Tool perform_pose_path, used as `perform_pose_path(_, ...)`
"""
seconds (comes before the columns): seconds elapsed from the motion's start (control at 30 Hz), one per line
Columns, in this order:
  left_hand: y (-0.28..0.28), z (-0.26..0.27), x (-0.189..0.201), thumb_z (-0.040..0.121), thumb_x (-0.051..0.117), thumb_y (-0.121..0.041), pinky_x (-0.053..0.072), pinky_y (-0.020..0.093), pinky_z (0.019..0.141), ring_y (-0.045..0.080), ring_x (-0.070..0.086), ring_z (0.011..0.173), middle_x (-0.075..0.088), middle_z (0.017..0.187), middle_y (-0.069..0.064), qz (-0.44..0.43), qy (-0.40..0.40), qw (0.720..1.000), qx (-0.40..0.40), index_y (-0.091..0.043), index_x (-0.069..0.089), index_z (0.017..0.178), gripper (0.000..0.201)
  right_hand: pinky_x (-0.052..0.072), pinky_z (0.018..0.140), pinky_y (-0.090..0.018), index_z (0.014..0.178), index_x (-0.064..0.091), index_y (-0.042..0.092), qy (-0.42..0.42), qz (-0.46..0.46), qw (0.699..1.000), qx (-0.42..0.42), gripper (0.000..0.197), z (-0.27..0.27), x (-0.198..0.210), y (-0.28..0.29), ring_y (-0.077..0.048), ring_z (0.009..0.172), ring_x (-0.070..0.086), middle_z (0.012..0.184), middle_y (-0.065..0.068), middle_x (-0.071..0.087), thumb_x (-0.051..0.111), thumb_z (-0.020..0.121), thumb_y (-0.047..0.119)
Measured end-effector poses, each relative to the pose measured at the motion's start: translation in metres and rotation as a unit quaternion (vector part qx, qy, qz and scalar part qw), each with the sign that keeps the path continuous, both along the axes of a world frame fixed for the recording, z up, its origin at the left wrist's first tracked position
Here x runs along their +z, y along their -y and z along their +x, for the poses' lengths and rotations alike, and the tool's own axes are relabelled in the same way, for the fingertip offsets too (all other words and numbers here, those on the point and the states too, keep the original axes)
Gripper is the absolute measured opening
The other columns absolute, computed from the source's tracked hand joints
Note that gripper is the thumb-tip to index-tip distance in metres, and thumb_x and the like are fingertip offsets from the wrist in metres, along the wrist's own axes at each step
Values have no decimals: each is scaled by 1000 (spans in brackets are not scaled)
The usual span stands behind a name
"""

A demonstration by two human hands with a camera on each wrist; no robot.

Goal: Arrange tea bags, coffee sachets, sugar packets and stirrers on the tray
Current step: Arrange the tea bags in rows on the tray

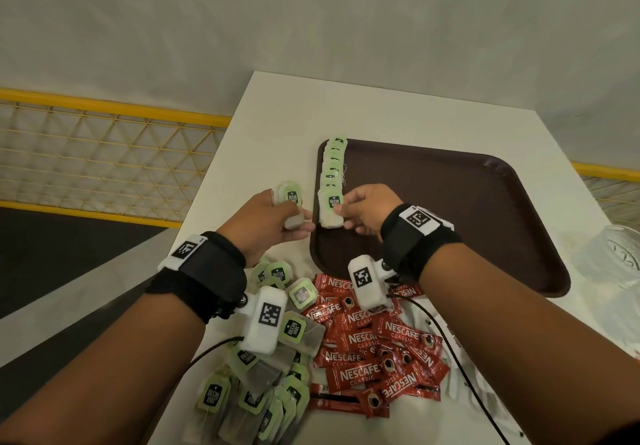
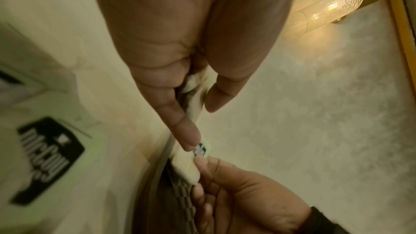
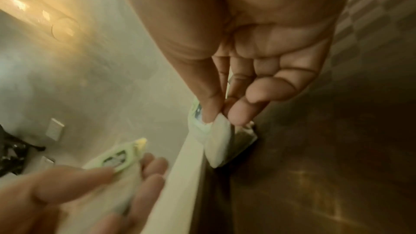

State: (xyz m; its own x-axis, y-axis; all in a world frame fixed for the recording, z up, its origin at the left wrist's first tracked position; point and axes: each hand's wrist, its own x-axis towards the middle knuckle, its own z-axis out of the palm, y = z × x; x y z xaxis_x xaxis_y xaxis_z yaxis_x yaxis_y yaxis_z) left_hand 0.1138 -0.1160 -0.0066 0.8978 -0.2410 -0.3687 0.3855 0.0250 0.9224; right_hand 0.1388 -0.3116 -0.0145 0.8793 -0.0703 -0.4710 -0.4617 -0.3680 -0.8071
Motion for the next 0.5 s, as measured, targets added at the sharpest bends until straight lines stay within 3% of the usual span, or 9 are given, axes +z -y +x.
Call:
perform_pose_path(0.13,-4,-1,1,99,47,-5,60,30,77,30,72,94,69,106,20,-22,-27,999,15,1,50,119,21,45,47,-20,98,63,9,-28,-64,998,-4,19,3,1,-6,-10,55,58,79,-6,68,74,84,17)
perform_pose_path(0.23,-7,-3,1,99,46,-6,61,29,74,28,73,91,69,105,19,-35,-38,999,18,2,48,125,27,44,52,-23,101,62,8,-40,-103,994,12,21,4,3,-11,-12,56,54,88,-10,68,71,87,20)
perform_pose_path(0.4,-10,-5,1,100,42,-1,60,27,75,32,72,96,69,112,25,-61,-40,997,11,4,54,117,21,48,60,-28,102,63,7,-29,-179,982,49,31,5,4,-9,-13,56,54,74,-6,63,72,85,30)
perform_pose_path(0.5,-10,-7,2,100,45,0,59,25,76,26,73,95,71,111,19,-57,-10,998,-28,-2,61,113,20,45,54,-25,96,64,6,35,-173,983,46,29,4,5,-6,-11,51,51,66,-4,58,68,88,33)
